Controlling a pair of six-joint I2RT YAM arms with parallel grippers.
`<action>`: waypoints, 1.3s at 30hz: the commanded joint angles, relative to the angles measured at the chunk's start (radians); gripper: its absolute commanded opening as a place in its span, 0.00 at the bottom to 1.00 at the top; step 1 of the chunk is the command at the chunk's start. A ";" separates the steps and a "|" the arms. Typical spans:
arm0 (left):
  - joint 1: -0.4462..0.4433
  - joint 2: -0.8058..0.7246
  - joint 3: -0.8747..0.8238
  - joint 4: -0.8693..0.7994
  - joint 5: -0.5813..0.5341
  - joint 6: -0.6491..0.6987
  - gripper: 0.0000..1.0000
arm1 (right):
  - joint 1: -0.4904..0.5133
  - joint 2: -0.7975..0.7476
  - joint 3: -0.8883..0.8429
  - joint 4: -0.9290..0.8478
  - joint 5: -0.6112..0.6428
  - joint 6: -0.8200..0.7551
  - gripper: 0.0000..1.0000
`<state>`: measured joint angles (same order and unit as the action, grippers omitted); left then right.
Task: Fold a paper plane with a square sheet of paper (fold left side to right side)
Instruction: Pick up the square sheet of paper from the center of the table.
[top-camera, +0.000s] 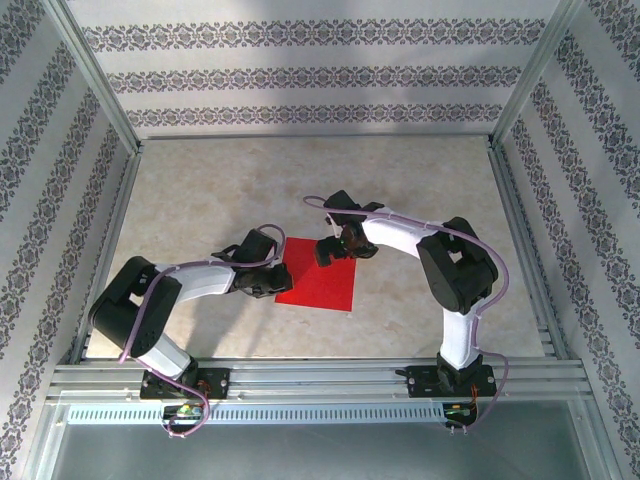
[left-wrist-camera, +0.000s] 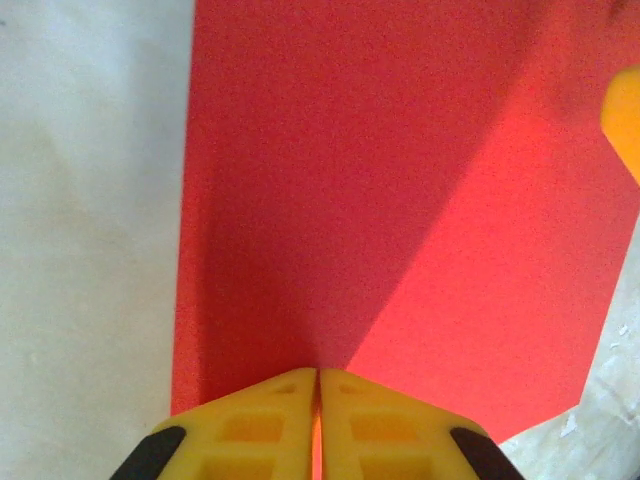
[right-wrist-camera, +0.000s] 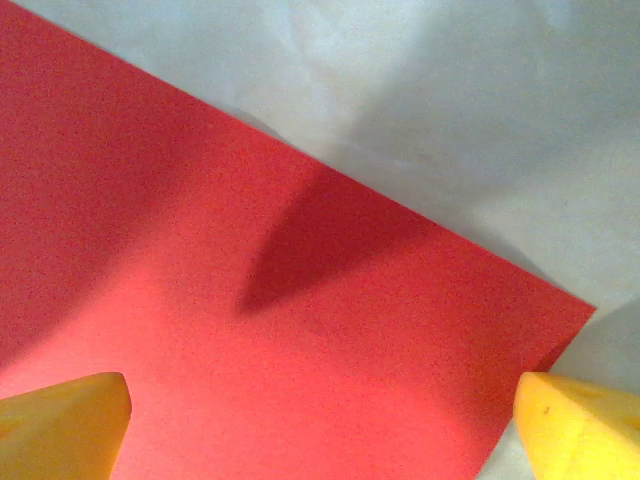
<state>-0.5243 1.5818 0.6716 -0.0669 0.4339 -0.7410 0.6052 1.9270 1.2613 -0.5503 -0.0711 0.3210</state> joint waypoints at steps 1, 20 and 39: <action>-0.019 0.030 -0.018 0.022 -0.027 -0.001 0.11 | 0.024 0.024 0.012 -0.028 -0.025 0.027 0.98; -0.021 0.019 -0.031 0.093 -0.014 -0.033 0.10 | 0.083 -0.041 -0.014 -0.021 -0.142 0.088 0.73; -0.011 -0.165 -0.061 0.126 -0.045 -0.023 0.29 | 0.027 -0.113 -0.109 0.134 -0.400 0.084 0.45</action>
<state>-0.5304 1.4830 0.6273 0.0383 0.4179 -0.7708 0.6559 1.8679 1.1767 -0.4713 -0.3756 0.4126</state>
